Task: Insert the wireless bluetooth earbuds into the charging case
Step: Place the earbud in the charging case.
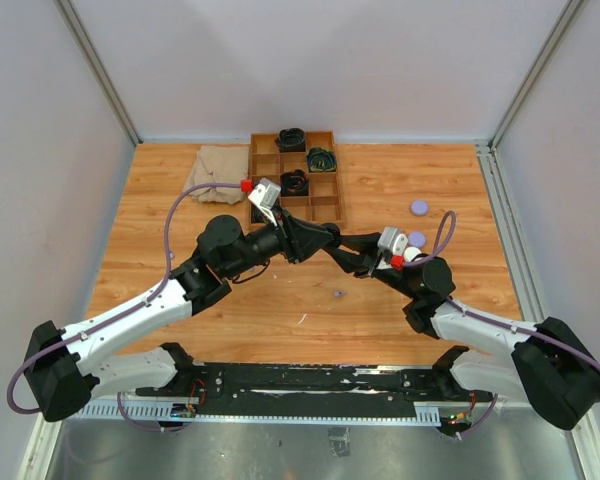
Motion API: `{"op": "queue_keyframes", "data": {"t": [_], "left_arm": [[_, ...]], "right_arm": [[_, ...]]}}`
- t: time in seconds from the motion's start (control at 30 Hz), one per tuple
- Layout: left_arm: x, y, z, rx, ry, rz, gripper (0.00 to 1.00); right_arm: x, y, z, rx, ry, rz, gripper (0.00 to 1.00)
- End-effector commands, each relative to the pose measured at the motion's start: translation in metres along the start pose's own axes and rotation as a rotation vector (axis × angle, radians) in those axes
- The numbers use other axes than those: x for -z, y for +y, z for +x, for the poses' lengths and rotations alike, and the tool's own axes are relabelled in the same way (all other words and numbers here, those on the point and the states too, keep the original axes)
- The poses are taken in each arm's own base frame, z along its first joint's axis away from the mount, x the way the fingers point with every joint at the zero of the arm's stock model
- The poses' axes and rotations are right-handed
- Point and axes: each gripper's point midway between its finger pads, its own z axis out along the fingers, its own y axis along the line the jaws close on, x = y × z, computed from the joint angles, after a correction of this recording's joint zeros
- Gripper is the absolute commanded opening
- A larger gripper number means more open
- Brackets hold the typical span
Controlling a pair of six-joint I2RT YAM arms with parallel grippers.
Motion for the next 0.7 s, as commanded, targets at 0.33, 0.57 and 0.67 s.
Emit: {"op": "queue_keyframes", "data": {"t": [0.33, 0.57, 0.67], "left_arm": [[0.001, 0.001, -0.006, -0.022, 0.023, -0.052, 0.41], [-0.002, -0.001, -0.007, -0.039, 0.047, -0.049, 0.43], [-0.005, -0.002, -0.006, -0.052, 0.071, -0.046, 0.43]], "right_arm": [[-0.006, 0.002, -0.008, 0.019, -0.042, -0.015, 0.01], [-0.007, 0.002, -0.007, 0.018, -0.037, -0.018, 0.01], [-0.007, 0.003, -0.004, 0.011, -0.027, -0.024, 0.01]]}}
